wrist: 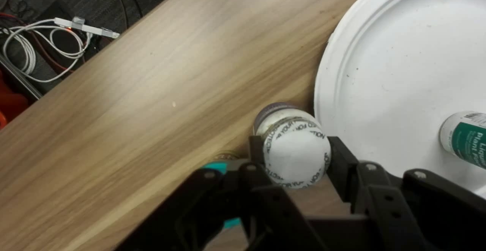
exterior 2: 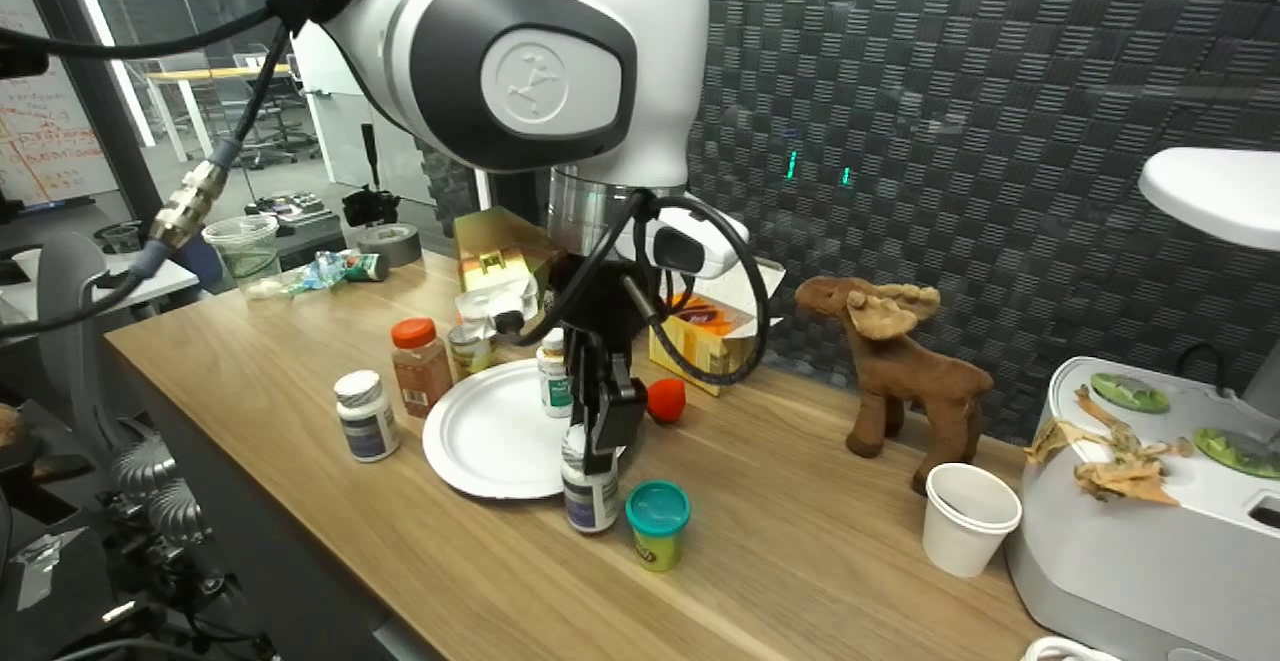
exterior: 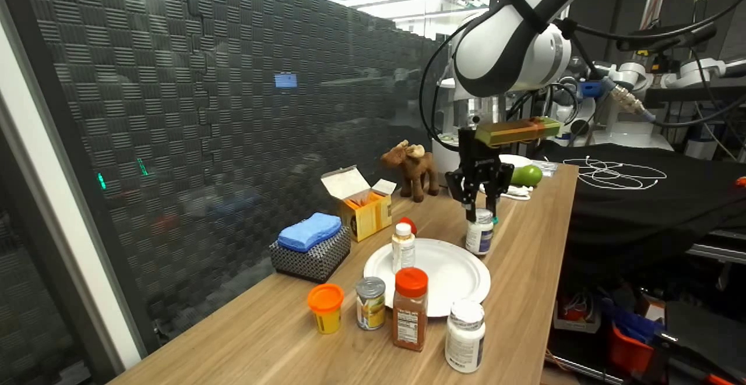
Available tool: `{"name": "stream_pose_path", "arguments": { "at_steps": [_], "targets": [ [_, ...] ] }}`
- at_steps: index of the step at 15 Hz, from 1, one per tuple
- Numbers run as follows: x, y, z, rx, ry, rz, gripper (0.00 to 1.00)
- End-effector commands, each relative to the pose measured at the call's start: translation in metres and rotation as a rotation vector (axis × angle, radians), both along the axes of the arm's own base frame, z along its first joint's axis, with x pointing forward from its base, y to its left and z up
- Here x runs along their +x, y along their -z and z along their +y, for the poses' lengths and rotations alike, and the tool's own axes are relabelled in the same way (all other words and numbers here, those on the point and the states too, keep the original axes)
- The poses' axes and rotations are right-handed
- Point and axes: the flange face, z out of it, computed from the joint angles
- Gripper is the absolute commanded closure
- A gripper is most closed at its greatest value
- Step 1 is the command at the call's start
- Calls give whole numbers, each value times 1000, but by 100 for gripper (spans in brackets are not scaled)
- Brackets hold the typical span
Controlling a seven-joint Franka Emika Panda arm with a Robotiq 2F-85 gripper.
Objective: Put the bottles and the orange plushie surrounding the white plate on the white plate
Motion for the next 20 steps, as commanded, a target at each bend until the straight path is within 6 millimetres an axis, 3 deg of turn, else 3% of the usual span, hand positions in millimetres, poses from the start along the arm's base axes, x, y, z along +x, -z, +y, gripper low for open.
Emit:
{"name": "stream_pose_path", "arguments": {
  "at_steps": [1,4,6,14,20],
  "targets": [
    [3,-42,15,-21,-23,-73,81],
    [17,-57,29,-18,-67,-112,81],
    [30,-54,38,2,-97,-115,81],
    [79,-8,69,58,-146,-70,81],
    [94,1,85,67,-171,-55,81]
  ]
}}
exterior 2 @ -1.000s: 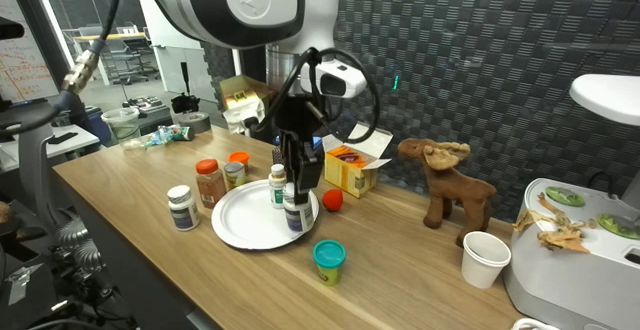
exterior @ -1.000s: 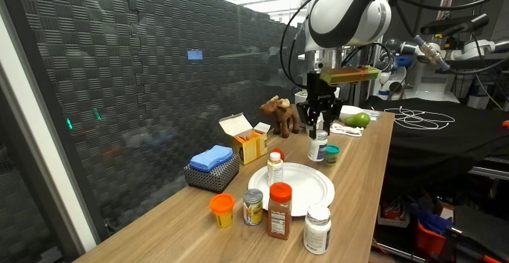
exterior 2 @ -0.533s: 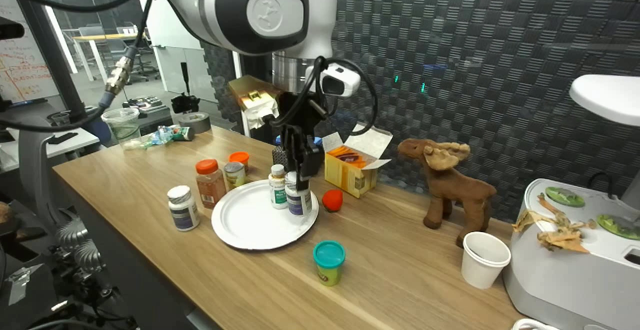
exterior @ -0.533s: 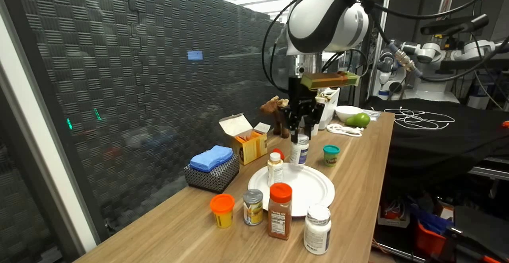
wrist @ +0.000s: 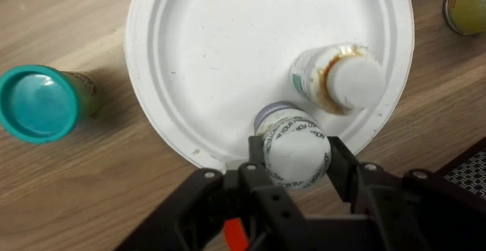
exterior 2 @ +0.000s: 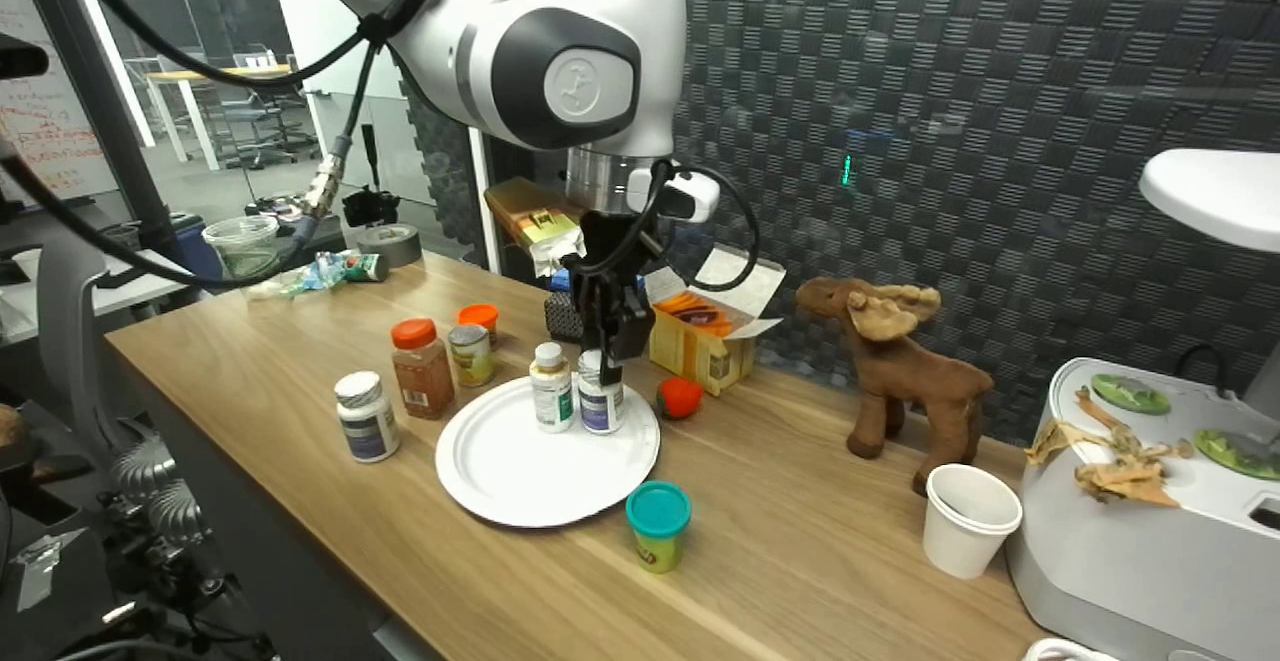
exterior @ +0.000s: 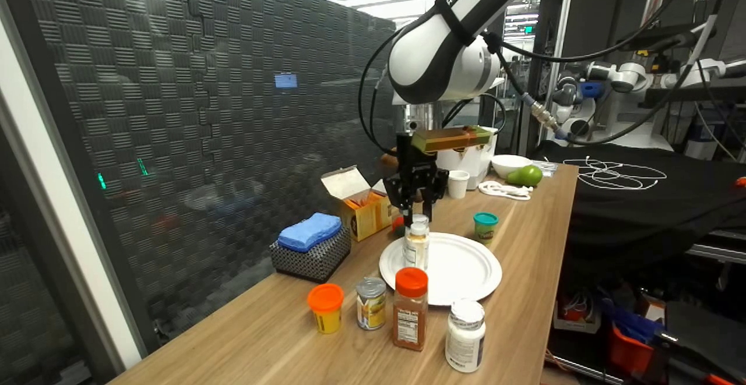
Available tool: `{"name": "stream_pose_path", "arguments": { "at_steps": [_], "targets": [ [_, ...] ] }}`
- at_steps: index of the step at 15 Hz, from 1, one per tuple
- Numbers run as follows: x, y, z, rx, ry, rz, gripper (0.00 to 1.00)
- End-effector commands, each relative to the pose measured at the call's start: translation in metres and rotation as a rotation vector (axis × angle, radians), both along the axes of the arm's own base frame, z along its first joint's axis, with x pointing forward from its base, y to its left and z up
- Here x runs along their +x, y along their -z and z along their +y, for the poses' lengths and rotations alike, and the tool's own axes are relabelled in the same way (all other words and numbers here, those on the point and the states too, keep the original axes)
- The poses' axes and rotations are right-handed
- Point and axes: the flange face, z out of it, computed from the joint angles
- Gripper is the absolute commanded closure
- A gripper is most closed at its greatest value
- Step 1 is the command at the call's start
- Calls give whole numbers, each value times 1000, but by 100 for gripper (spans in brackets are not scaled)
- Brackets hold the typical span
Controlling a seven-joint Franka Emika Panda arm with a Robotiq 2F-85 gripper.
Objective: Put the bottles and the orange plushie surrounding the white plate on the white plate
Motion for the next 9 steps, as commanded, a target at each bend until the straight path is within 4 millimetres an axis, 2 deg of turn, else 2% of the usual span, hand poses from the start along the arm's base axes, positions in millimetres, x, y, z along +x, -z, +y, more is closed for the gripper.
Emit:
{"name": "stream_pose_path", "arguments": {
  "at_steps": [1,6,7,8,9],
  "targets": [
    [12,-4,9,18,-16,4,81],
    [9,-4,16,-31,-28,7,81],
    [8,-5,17,-44,-32,8,31],
    [7,-5,18,-54,-36,8,30],
    [5,-6,19,-71,-38,4,23]
  ]
}}
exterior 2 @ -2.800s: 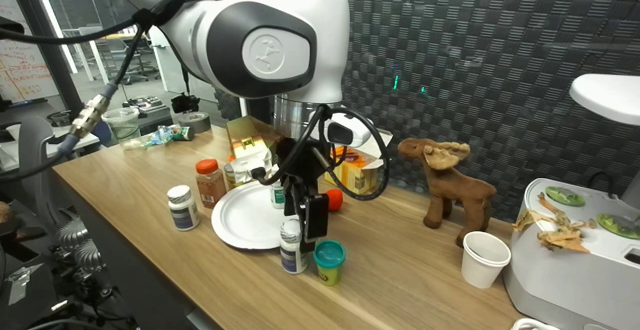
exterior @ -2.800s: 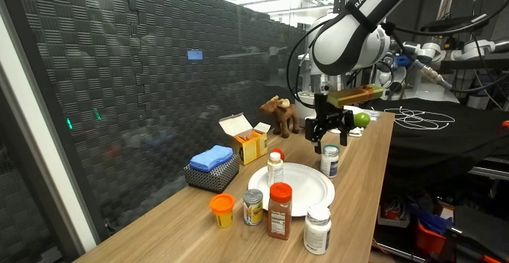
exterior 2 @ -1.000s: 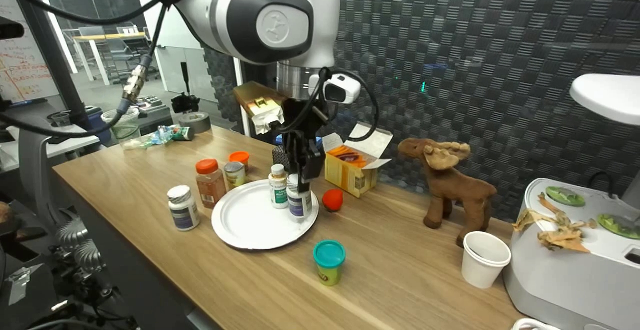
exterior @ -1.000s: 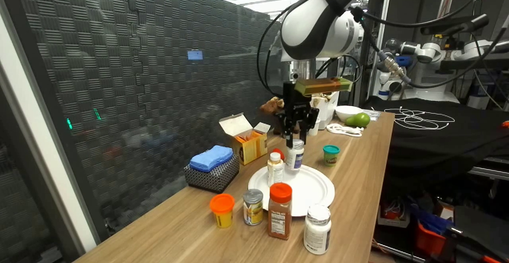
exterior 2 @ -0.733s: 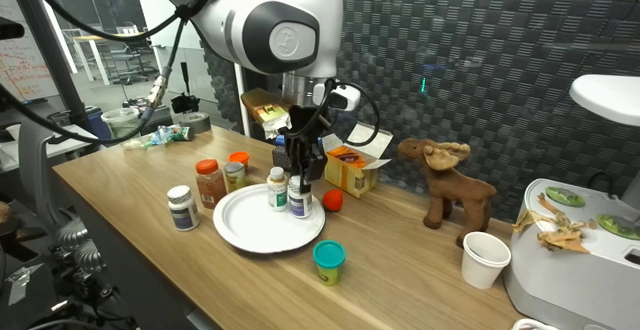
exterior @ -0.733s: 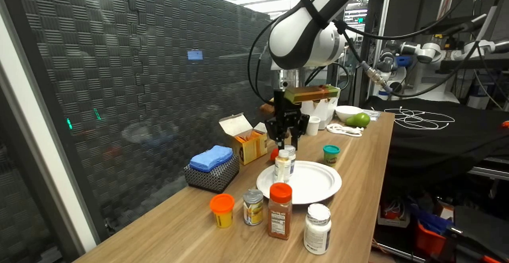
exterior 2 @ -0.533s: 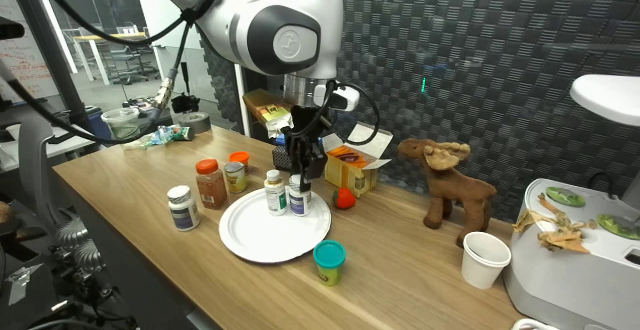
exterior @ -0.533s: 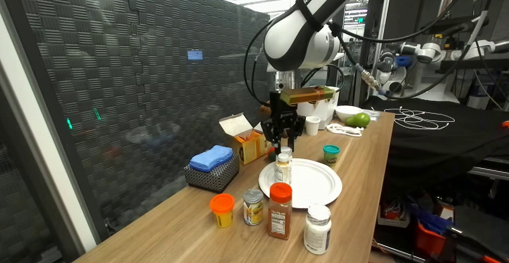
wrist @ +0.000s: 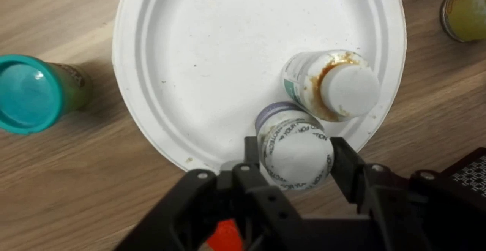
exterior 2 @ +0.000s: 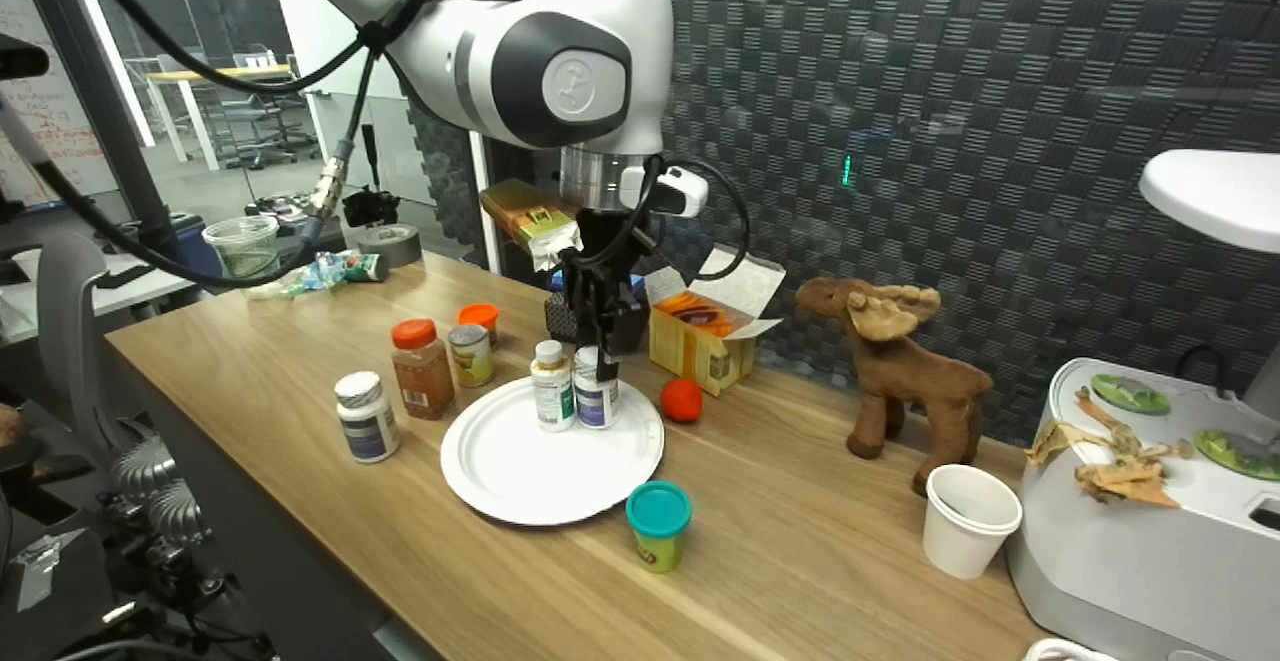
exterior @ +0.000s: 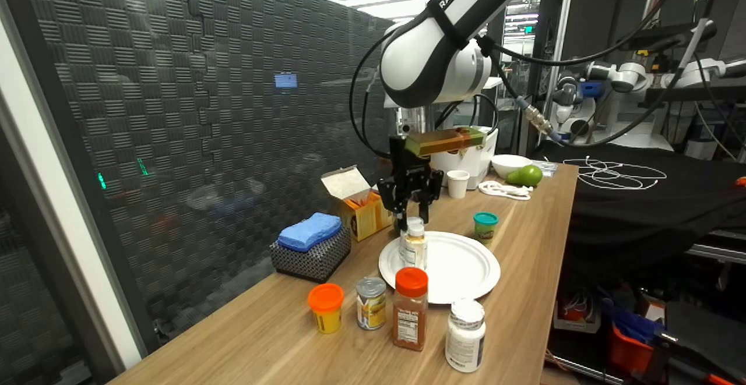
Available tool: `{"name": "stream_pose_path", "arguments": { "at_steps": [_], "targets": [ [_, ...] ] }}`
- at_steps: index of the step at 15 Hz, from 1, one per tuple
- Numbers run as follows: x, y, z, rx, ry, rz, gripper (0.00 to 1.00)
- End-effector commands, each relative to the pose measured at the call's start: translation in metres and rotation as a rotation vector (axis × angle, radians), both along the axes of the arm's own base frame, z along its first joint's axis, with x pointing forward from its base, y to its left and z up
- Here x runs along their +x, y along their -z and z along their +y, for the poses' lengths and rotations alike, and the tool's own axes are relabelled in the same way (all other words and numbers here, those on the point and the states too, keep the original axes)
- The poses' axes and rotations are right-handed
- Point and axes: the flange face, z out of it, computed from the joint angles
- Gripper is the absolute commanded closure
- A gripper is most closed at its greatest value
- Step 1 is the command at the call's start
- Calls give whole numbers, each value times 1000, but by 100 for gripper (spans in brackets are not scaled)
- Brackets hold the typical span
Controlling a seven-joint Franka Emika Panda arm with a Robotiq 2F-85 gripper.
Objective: Put the bottles and the orange plushie surrounding the white plate on the white plate
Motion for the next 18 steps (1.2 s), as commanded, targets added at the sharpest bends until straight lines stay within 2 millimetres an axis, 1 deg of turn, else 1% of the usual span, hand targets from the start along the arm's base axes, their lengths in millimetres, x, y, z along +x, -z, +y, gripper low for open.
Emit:
{"name": "stream_pose_path", "arguments": {
  "at_steps": [1,2,3,6,9,12,14,18],
  "targets": [
    [-1,-10,4,-59,-4,-5,16],
    [-2,-13,2,-77,3,-15,8],
    [-3,-17,-1,-88,15,-29,1],
    [-2,-32,-21,-115,95,-93,0],
    [-4,-40,-54,-110,197,-127,0],
    [-19,-32,-91,-102,276,-127,1],
    [-34,-20,-111,-82,308,-117,0],
    [-66,2,-136,-75,360,-112,0]
  ]
}}
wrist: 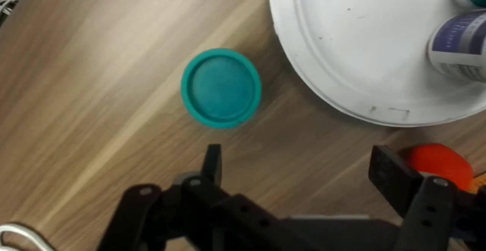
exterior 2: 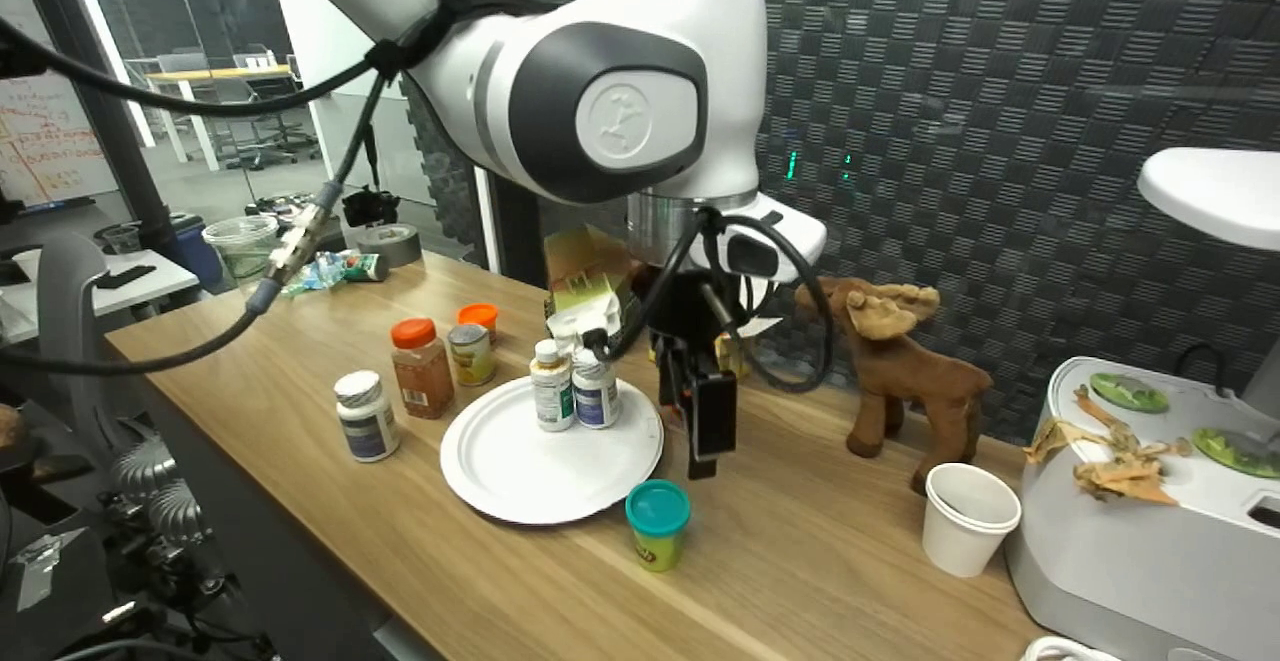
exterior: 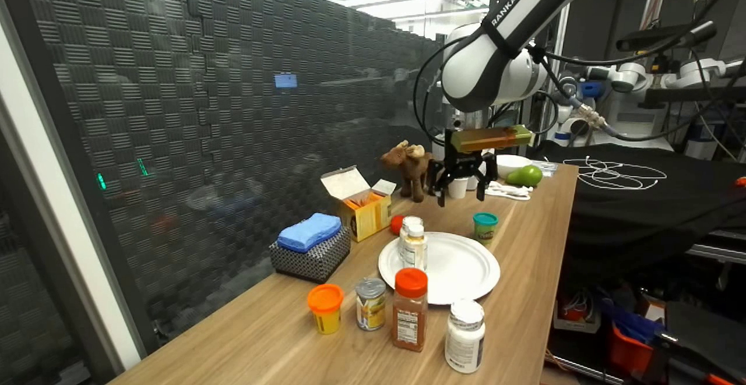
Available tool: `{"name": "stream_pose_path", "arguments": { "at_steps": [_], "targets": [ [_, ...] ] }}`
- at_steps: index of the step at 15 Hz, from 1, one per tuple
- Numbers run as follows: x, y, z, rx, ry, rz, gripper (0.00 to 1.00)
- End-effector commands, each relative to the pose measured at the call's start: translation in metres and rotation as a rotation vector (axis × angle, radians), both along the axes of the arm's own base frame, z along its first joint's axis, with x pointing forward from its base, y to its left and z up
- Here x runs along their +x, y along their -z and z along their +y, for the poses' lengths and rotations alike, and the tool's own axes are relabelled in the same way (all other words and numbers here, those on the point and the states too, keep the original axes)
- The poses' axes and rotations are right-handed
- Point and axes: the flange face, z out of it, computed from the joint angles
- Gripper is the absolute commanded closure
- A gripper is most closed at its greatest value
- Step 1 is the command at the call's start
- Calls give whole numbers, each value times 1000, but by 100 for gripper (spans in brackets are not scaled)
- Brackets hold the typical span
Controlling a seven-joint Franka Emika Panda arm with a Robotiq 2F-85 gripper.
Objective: Put the bottles and the orange plushie surrounding the white plate on the white plate
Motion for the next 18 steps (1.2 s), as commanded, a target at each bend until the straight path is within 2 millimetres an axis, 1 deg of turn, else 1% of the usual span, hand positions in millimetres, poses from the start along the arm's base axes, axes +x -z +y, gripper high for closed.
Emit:
{"name": "stream_pose_path", "arguments": {
  "at_steps": [1,4,6,9,12,13,14,15,16,18],
  "targets": [
    [-31,2,-14,1,34,-38,0],
    [-47,7,-24,-6,54,-54,0],
    [-53,9,-26,0,58,-53,0],
    [-54,13,-27,30,50,-52,0],
    [-50,15,-29,71,54,-62,0],
    [-48,16,-30,83,58,-64,9],
    [-48,17,-31,92,60,-67,26],
    [-47,17,-32,100,64,-68,32],
    [-47,18,-33,105,66,-67,42],
    [-47,20,-35,114,75,-56,58]
  ]
}}
